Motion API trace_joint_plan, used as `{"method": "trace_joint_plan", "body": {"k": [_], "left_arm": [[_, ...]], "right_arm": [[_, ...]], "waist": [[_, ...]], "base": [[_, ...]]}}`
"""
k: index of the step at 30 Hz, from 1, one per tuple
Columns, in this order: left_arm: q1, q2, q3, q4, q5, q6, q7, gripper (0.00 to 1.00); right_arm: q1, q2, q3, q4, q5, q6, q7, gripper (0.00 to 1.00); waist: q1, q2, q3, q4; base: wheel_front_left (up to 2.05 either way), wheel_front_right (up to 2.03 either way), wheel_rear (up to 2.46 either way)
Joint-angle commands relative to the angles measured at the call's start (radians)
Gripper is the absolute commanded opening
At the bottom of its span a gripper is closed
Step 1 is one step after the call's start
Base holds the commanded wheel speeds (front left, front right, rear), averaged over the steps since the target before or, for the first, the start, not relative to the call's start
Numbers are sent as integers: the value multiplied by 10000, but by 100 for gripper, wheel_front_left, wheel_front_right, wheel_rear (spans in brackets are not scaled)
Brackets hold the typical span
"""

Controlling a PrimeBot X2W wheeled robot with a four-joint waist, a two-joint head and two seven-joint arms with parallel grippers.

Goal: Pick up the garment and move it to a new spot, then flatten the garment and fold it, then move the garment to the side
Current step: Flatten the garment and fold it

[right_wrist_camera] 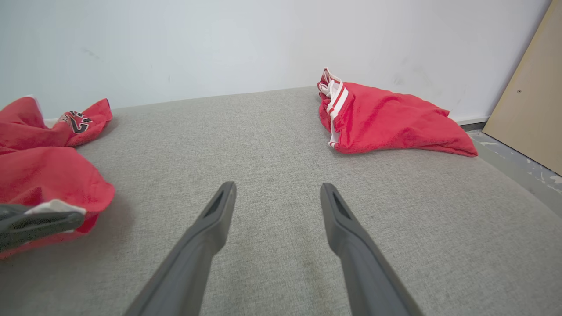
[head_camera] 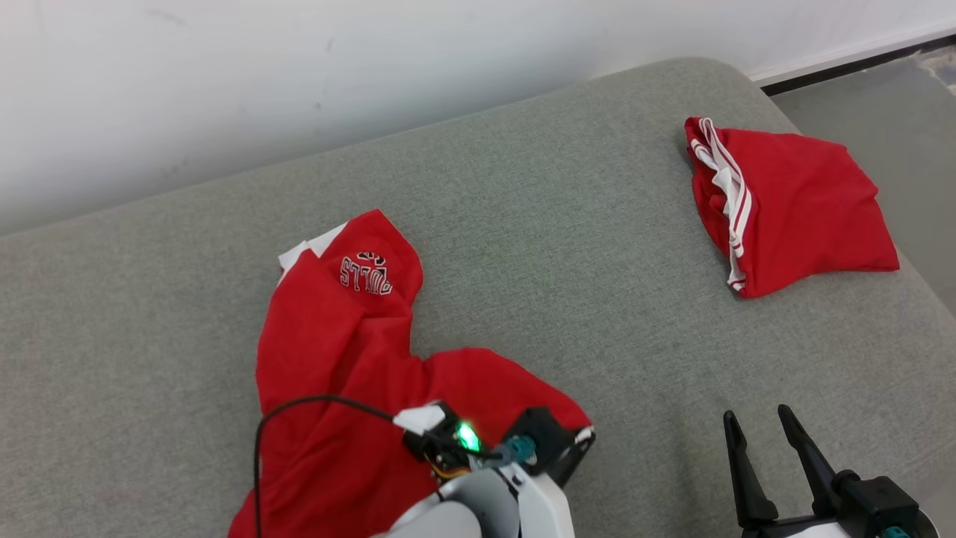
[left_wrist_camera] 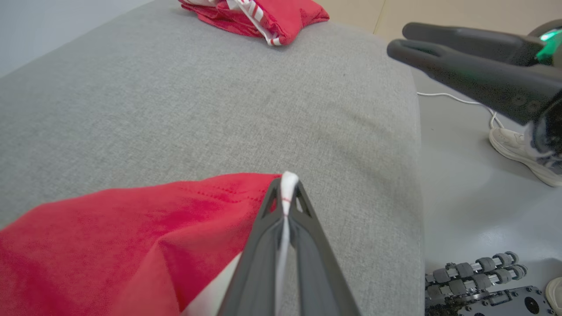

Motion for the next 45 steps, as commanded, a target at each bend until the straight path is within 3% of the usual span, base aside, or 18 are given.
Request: {"method": "trace_joint_plan", "body": {"k": [1, 5, 6, 7, 8, 9, 18, 21, 25, 36, 41, 45], "left_arm": [[133, 21, -44, 32, 97, 37, 30, 0], [445, -35, -418, 323, 218, 42, 81, 1], [497, -53, -489, 409, 238, 40, 80, 16], [531, -66, -557, 496, 280, 39, 54, 44], [569, -94, -614, 587, 283, 10, 2, 82], [651, -150, -643, 665, 176, -30, -57, 100], [1310, -509, -31, 397, -1642, -833, -450, 100], [1520, -508, 391, -95, -2085, -777, -921, 100], [1730, -223, 1063, -905, -2375, -456, -1642, 100], [3288, 1396, 3793, -2993, -2105, 1713, -2910, 100], [4206, 1801, 4772, -3342, -1775, 2089, -2928, 100], [4887, 1877, 5418, -3487, -1388, 1876, -2929, 100]], "right_arm": [[28, -29, 7, -10, 20, -26, 9, 100], [-25, -29, 21, -6, 75, -26, 8, 100], [-49, -29, 26, -2, 93, -26, 8, 100], [-77, -29, 32, 2, 113, -26, 8, 100], [-106, -29, 43, 6, 135, -26, 8, 100], [-128, -30, 47, 11, 161, -26, 8, 100], [-105, -29, -2, 63, 78, -26, 8, 100], [-20, -27, -117, 19, -27, -26, 8, 100], [143, -30, -342, -52, -289, -26, 8, 100], [505, -44, -1074, -459, -999, -27, 8, 100], [575, -167, -1200, -439, -1049, -27, 8, 100], [681, -185, -1272, -403, -1080, -27, 8, 100]], "waist": [[0, -1, 25, -8], [0, -1, 151, -27], [0, -1, 185, -31], [0, -1, 216, -34], [0, -1, 243, -37], [0, -1, 265, -37], [0, -1, 181, 96], [0, -1, 46, 233], [0, -1, -183, 532], [0, -1, -1019, 1823], [0, -1, -1269, 2499], [0, -1, -1442, 2949]], "base": [[0, 0, 0], [0, 0, 0], [0, 0, 0], [0, 0, 0], [0, 0, 0], [0, 0, 0], [0, 0, 0], [0, 0, 0], [0, 0, 0], [0, 0, 0], [0, 0, 0], [0, 0, 0]]}}
